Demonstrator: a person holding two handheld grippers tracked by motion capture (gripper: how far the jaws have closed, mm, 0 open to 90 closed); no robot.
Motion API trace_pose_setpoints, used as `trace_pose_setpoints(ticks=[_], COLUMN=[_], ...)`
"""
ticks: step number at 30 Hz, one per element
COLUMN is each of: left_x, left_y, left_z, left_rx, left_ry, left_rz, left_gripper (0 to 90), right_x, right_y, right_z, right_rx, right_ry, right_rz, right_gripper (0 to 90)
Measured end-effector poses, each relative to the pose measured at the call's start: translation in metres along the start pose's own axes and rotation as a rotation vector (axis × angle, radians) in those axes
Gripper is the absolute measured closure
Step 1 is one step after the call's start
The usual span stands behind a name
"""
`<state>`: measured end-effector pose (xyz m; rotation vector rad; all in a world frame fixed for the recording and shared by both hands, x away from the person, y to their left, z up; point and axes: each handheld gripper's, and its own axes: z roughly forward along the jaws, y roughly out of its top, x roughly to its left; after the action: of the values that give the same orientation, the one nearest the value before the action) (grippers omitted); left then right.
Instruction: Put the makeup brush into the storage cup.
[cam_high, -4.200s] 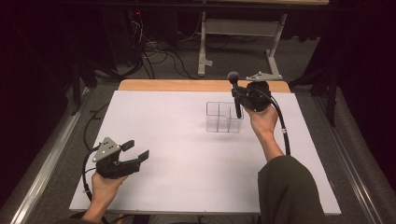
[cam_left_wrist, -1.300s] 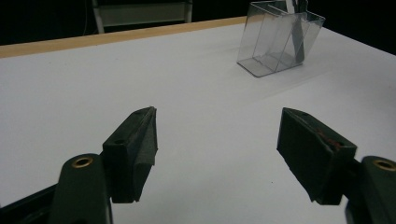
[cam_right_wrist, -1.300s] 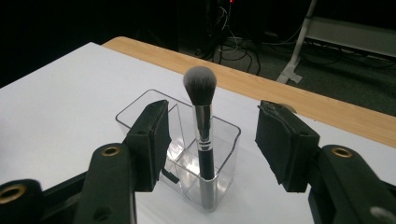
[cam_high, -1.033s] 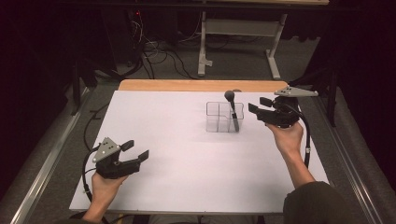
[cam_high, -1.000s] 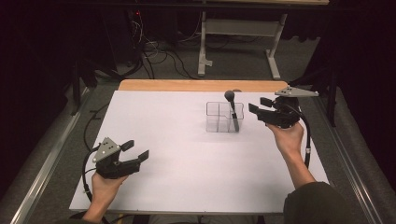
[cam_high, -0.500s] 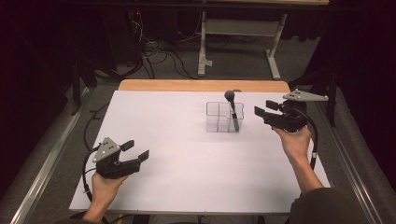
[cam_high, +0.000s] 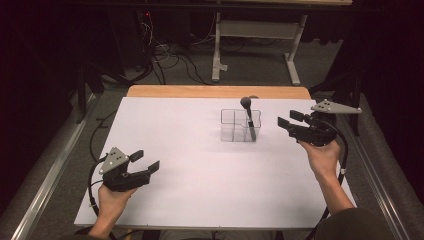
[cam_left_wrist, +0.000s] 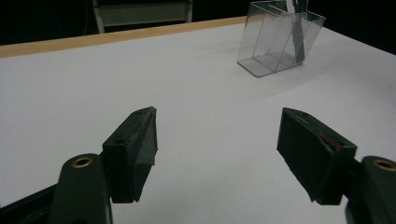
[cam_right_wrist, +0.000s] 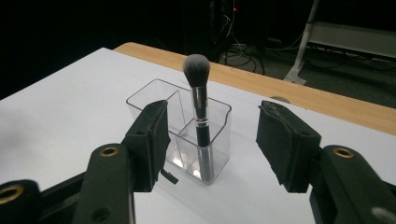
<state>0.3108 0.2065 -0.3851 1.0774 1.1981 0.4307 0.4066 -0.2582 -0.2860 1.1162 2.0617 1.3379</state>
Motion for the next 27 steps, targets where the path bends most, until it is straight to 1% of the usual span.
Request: trace_pose_setpoints(ticks=[4,7,9,16,19,20,21,27], left_x=[0.000,0.000,0.000,0.000,0.000,0.000,0.000,-0.001], left_y=[0.000,0.000,0.000,0.000,0.000,0.000,0.000,0.000], left_z=[0.000,0.000,0.000,0.000,0.000,0.000,-0.001,-0.001], left_rx=[0.000,0.000,0.000,0.000,-0.002,-0.002,-0.002,-0.001], left_ry=[-0.001,0.000,0.000,0.000,-0.004,-0.006,-0.009,-0.014], left_rz=[-0.002,-0.001,-0.002,-0.002,-0.003,-0.001,-0.001,-0.002], left_gripper=[28.7,28.7,28.7,28.7,28.5,28.5,28.5,28.3], right_x=[0.000,-0.001,0.000,0.001,0.001,0.001,0.001,0.000], right_y=[-0.003,-0.005,-0.007,-0.011,-0.013,-0.014,-0.015,-0.020], right_z=[-0.004,-0.007,-0.009,-0.015,-0.017,-0.018,-0.018,-0.024], right_rx=[-0.008,-0.010,-0.017,-0.021,-0.022,-0.020,-0.023,-0.030], right_ry=[0.008,0.023,0.030,0.035,0.040,0.041,0.042,0.046], right_rz=[0.002,0.016,0.013,0.016,0.011,0.017,0.012,0.018], right_gripper=[45.5,45.0,45.0,45.0,45.0,45.0,45.0,44.8])
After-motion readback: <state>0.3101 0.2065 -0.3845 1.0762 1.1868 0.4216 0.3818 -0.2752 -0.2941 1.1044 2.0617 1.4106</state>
